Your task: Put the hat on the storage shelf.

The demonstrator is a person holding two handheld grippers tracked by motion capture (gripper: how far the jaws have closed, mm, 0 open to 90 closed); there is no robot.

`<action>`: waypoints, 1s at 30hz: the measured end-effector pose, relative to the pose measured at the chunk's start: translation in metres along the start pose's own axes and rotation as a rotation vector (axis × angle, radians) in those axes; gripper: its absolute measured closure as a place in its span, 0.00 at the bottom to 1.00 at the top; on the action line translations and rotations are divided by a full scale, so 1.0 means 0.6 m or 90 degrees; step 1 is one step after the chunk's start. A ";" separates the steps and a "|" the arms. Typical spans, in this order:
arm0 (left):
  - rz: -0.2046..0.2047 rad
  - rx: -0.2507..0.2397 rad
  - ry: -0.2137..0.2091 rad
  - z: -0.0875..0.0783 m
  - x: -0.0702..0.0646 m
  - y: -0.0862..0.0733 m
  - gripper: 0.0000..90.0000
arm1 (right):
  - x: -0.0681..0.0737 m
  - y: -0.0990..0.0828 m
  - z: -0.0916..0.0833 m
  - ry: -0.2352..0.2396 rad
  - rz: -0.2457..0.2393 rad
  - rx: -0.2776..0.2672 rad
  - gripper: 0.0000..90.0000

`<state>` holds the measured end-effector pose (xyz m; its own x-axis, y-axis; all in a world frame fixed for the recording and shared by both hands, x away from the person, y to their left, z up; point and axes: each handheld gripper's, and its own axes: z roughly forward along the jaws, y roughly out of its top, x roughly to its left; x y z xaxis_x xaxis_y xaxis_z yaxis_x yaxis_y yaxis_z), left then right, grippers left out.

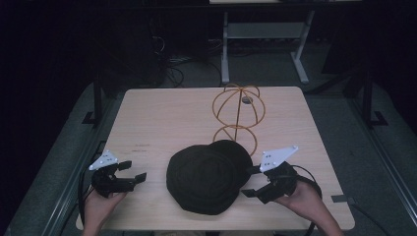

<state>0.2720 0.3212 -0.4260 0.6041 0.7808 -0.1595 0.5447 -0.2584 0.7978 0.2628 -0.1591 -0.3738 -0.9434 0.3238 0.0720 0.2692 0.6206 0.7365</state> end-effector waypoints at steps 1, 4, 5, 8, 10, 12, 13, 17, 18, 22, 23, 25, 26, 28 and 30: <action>0.000 0.000 0.000 0.000 0.000 0.000 0.18 | 0.002 0.003 0.003 0.003 0.000 0.001 0.35; 0.002 0.000 0.002 -0.001 0.000 0.000 0.18 | 0.006 0.011 0.014 0.013 -0.008 0.006 0.37; 0.003 -0.001 0.002 -0.001 0.000 0.000 0.18 | 0.006 0.012 0.016 0.014 -0.013 0.008 0.37; 0.004 -0.001 0.002 0.000 -0.001 -0.001 0.18 | 0.010 0.017 0.026 0.018 -0.022 0.017 0.42; 0.006 0.001 0.004 0.000 -0.001 0.000 0.18 | 0.011 0.020 0.034 0.021 -0.033 0.024 0.44; 0.007 0.003 0.004 0.000 -0.001 0.000 0.18 | 0.014 0.023 0.039 0.024 -0.036 0.027 0.47; 0.007 0.003 0.004 0.000 -0.001 0.000 0.18 | 0.016 0.024 0.042 0.028 -0.033 0.030 0.49; 0.004 -0.001 0.005 0.000 0.000 0.000 0.18 | 0.018 0.029 0.052 0.034 -0.041 0.043 0.54; 0.005 -0.001 0.005 -0.001 0.000 0.000 0.18 | 0.019 0.030 0.054 0.038 -0.041 0.044 0.55; 0.004 0.001 0.008 -0.002 0.002 0.000 0.18 | 0.026 0.040 0.071 0.052 -0.059 0.050 0.60; 0.004 0.001 0.008 -0.002 0.002 0.000 0.18 | 0.026 0.040 0.071 0.052 -0.059 0.050 0.60; 0.005 -0.001 0.010 -0.002 0.002 0.000 0.18 | 0.031 0.044 0.081 0.059 -0.064 0.047 0.63; 0.004 -0.002 0.012 -0.003 0.002 -0.001 0.18 | 0.035 0.047 0.089 0.060 -0.072 0.049 0.65; 0.003 -0.003 0.011 -0.004 0.003 -0.001 0.18 | 0.037 0.049 0.097 0.064 -0.073 0.055 0.66; 0.003 -0.002 0.010 -0.003 0.003 -0.001 0.18 | 0.039 0.051 0.105 0.068 -0.077 0.060 0.69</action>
<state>0.2716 0.3238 -0.4256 0.5967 0.7889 -0.1468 0.5404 -0.2598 0.8003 0.2611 -0.0879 -0.3920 -0.9838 0.1683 0.0610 0.1646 0.7159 0.6786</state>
